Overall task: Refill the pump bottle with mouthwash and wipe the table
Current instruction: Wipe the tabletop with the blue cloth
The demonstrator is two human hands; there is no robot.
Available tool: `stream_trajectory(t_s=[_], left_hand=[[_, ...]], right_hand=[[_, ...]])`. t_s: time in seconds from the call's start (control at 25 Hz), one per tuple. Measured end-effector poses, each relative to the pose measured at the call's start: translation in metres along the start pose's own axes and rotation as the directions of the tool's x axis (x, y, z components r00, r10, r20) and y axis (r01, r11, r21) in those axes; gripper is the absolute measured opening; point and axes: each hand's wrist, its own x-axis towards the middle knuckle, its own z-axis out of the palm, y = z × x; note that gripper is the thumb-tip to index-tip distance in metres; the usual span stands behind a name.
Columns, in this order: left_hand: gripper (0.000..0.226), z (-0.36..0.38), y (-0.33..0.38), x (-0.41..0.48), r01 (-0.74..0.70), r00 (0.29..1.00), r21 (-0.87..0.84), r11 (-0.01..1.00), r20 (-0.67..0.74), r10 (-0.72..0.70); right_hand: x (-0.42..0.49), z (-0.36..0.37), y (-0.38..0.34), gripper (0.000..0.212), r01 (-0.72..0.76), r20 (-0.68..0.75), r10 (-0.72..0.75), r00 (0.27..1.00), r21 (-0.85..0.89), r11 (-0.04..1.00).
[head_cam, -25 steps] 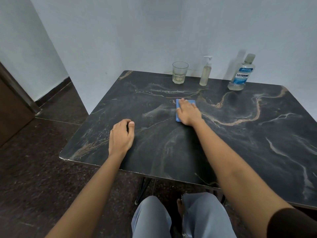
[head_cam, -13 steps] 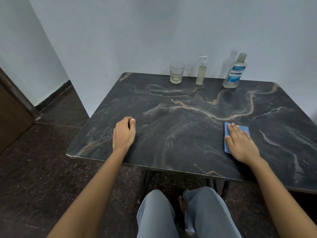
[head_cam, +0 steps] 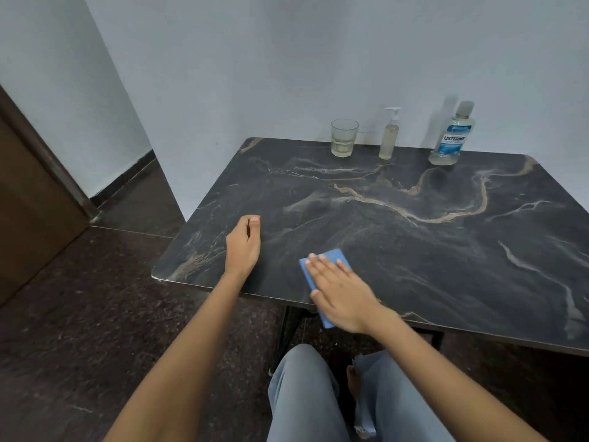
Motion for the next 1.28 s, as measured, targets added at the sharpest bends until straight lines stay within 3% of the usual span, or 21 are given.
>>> stream_trajectory(t_s=[0.08, 0.2, 0.28, 0.4, 0.48, 0.6, 0.68, 0.88, 0.96, 1.04, 1.12, 1.16, 1.2, 1.28], left_hand=[[0.032, -0.014, -0.006, 0.0, -0.008, 0.999, 0.011, 1.0, -0.038, 0.008], [0.032, -0.048, -0.025, 0.005, 0.006, 0.996, 0.099, 0.995, -0.085, 0.002], [0.034, -0.075, -0.04, 0.01, 0.022, 0.992, 0.159, 0.987, -0.123, -0.003], [0.034, -0.108, -0.061, 0.018, 0.057, 0.984, 0.197, 0.979, -0.179, -0.022], [0.033, -0.114, -0.067, 0.022, 0.089, 0.974, 0.16, 0.983, -0.222, -0.052], [0.03, -0.107, -0.066, 0.022, 0.136, 0.958, 0.108, 0.985, -0.268, -0.103], [0.029, -0.103, -0.068, 0.019, 0.093, 0.967, 0.158, 0.983, -0.251, -0.051], [0.027, -0.105, -0.077, 0.021, 0.052, 0.965, 0.16, 0.986, -0.261, -0.008], [0.027, -0.106, -0.075, 0.02, 0.054, 0.961, 0.169, 0.984, -0.276, -0.005], [0.028, -0.106, -0.075, 0.02, 0.066, 0.957, 0.163, 0.984, -0.29, -0.016], [0.028, -0.105, -0.074, 0.02, 0.076, 0.952, 0.149, 0.986, -0.303, -0.028], [0.029, -0.105, -0.075, 0.02, 0.082, 0.95, 0.141, 0.987, -0.31, -0.034], [0.03, -0.104, -0.074, 0.021, 0.084, 0.948, 0.132, 0.988, -0.316, -0.038], [0.034, -0.103, -0.075, 0.022, 0.072, 0.945, 0.113, 0.991, -0.325, -0.032]], right_hand=[[0.036, 0.002, -0.025, 0.063, 0.11, 0.012, -0.111, 0.994, 0.026, 0.994], [0.081, -0.005, -0.023, 0.057, 0.206, 0.029, -0.207, 0.978, 0.038, 0.978], [0.107, -0.012, 0.005, 0.056, 0.138, 0.033, -0.138, 0.99, 0.008, 0.99], [0.117, -0.02, 0.042, 0.055, -0.108, 0.043, 0.107, 0.993, 0.019, 0.994], [0.101, -0.014, 0.038, 0.057, -0.119, 0.056, 0.118, 0.991, 0.011, 0.993], [0.057, -0.002, -0.002, 0.075, 0.143, 0.043, -0.141, 0.989, -0.049, 0.988], [0.044, 0.001, -0.028, 0.072, 0.274, 0.07, -0.272, 0.96, -0.027, 0.961], [0.115, 0.012, -0.083, 0.058, 0.428, 0.077, -0.429, 0.9, 0.029, 0.903], [0.158, 0.008, -0.075, 0.054, 0.373, 0.08, -0.375, 0.923, 0.044, 0.927], [0.19, -0.003, -0.041, 0.054, 0.163, 0.059, -0.165, 0.985, 0.039, 0.986], [0.194, -0.009, -0.01, 0.055, -0.097, 0.034, 0.096, 0.995, 0.054, 0.994], [0.185, -0.008, -0.008, 0.057, -0.126, 0.048, 0.123, 0.991, 0.065, 0.99], [0.169, -0.003, -0.017, 0.06, -0.084, 0.035, 0.082, 0.996, 0.045, 0.995], [0.128, 0.014, -0.061, 0.071, 0.162, -0.015, -0.162, 0.987, 0.031, 0.986]])
